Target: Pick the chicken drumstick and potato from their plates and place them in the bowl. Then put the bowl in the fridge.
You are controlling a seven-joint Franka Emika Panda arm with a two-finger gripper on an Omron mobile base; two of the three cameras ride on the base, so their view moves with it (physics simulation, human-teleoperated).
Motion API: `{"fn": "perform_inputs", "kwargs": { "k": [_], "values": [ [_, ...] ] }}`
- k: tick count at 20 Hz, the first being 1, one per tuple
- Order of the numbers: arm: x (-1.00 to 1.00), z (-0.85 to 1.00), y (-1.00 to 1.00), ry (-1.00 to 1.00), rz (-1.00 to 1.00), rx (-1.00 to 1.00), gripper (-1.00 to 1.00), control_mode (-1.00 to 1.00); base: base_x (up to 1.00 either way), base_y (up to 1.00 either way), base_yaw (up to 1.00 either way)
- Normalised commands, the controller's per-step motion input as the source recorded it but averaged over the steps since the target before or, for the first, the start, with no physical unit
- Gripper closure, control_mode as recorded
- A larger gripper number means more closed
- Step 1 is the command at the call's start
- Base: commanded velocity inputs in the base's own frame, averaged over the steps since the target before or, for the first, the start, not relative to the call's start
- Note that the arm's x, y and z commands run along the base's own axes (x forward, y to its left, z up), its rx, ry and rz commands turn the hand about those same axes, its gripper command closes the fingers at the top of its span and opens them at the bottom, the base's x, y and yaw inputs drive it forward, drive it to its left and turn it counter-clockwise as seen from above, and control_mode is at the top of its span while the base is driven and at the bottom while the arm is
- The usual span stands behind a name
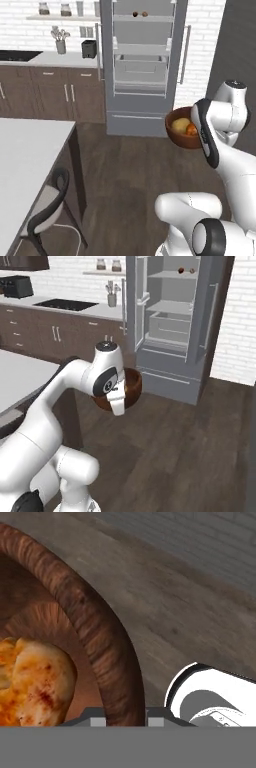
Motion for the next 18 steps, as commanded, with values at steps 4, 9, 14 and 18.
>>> {"fn": "perform_inputs", "kwargs": {
  "k": [4, 9, 14, 18],
  "values": [
    [0.00, 0.00, 0.00, 0.00, 0.00, 0.00, 1.00, 1.00, 1.00, 0.00, -0.27],
    [0.00, 0.00, 0.00, 0.00, 0.00, 0.00, 1.00, 1.00, 1.00, 0.23, -0.21],
    [0.00, 0.00, 0.00, 0.00, 0.00, 0.00, 1.00, 1.00, 1.00, 0.31, -0.18],
    [0.00, 0.00, 0.00, 0.00, 0.00, 0.00, 1.00, 1.00, 1.00, -0.42, -0.07]
  ]
}}
